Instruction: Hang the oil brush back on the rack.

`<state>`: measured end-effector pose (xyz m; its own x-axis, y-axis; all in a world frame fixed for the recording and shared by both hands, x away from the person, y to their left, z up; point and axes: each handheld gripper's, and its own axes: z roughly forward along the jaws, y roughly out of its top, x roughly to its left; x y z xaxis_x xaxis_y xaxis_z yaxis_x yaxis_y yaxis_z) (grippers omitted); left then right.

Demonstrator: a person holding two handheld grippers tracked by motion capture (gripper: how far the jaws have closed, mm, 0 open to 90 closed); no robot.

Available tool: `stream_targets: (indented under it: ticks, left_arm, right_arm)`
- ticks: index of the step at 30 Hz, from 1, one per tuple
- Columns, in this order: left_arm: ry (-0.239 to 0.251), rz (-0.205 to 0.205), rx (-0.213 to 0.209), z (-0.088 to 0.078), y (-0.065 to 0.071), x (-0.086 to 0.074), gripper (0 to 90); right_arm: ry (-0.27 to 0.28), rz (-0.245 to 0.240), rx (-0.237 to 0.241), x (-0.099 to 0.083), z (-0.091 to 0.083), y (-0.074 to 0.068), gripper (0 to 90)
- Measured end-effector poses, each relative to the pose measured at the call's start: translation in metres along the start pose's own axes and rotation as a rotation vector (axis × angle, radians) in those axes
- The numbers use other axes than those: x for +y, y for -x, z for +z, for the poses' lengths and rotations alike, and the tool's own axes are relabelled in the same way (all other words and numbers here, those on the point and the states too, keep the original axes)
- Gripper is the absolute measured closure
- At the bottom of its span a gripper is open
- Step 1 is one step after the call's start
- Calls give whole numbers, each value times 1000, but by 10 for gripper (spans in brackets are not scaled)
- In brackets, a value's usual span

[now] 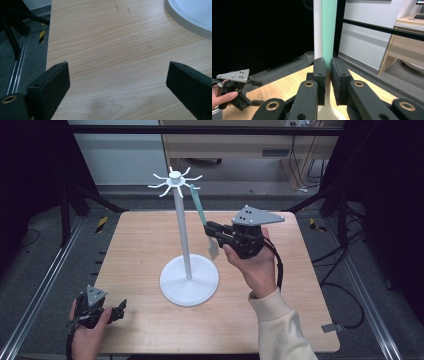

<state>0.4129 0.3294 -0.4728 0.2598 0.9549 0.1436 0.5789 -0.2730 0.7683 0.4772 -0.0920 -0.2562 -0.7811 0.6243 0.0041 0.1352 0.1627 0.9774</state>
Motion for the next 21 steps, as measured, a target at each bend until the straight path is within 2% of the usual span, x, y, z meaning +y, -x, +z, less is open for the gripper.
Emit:
stream_targets:
  ticks: [7, 19, 21]
  left_arm:
    - [-10, -3, 3, 0, -1, -1, 47]
    - [-9, -8, 7, 0, -1, -1, 47]
    - [-10, -9, 7, 1, -1, -1, 47]
  right_arm:
    - [42, 6, 3, -7, 7, -1, 826]
    - [76, 3, -11, -13, 16, -2, 827]
    - [80, 3, -10, -13, 19, -3, 884]
